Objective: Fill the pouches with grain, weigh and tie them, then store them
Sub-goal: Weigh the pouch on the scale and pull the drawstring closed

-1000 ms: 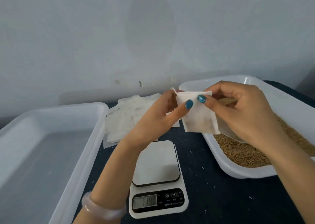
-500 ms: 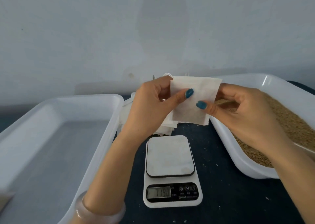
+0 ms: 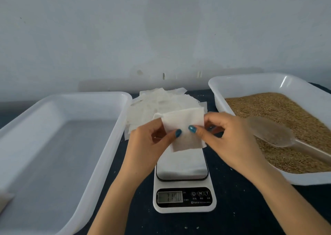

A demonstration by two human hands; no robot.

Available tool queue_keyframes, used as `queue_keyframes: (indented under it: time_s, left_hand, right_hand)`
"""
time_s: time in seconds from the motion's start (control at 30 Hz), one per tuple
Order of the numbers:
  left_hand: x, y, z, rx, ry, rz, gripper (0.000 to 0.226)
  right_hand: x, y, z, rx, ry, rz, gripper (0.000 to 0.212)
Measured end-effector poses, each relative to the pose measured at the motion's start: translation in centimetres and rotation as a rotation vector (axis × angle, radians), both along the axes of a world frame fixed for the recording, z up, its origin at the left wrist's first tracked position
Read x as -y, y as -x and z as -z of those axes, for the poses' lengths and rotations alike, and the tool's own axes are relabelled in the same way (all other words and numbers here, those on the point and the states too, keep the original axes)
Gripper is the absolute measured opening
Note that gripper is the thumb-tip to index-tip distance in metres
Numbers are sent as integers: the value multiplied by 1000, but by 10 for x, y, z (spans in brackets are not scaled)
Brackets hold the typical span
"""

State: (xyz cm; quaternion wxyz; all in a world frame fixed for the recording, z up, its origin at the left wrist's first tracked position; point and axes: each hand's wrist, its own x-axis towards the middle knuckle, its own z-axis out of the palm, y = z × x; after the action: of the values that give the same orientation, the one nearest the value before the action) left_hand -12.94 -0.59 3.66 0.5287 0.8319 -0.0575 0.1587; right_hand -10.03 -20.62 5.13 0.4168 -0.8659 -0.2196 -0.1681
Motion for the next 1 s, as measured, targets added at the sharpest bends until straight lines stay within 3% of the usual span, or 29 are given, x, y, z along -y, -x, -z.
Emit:
queue_keyframes:
  time_s: [0.23, 0.33, 0.53, 1.0]
  left_hand:
    - [-13, -6, 35, -156, -145, -46, 20]
    - [-12, -7, 40, -155, -211, -41, 30]
    - [-10, -4, 45, -67, -278, -26, 10]
    - [-9, -1, 47, -95, -348, -41, 17]
  right_hand:
    - [-14, -11, 54, -32, 121, 43, 15]
    - [-14, -15, 69, -64, 106, 56, 14]
    - [-9, -13, 76, -78, 61, 23, 17]
    - [-6, -10, 80, -45, 93, -10, 11]
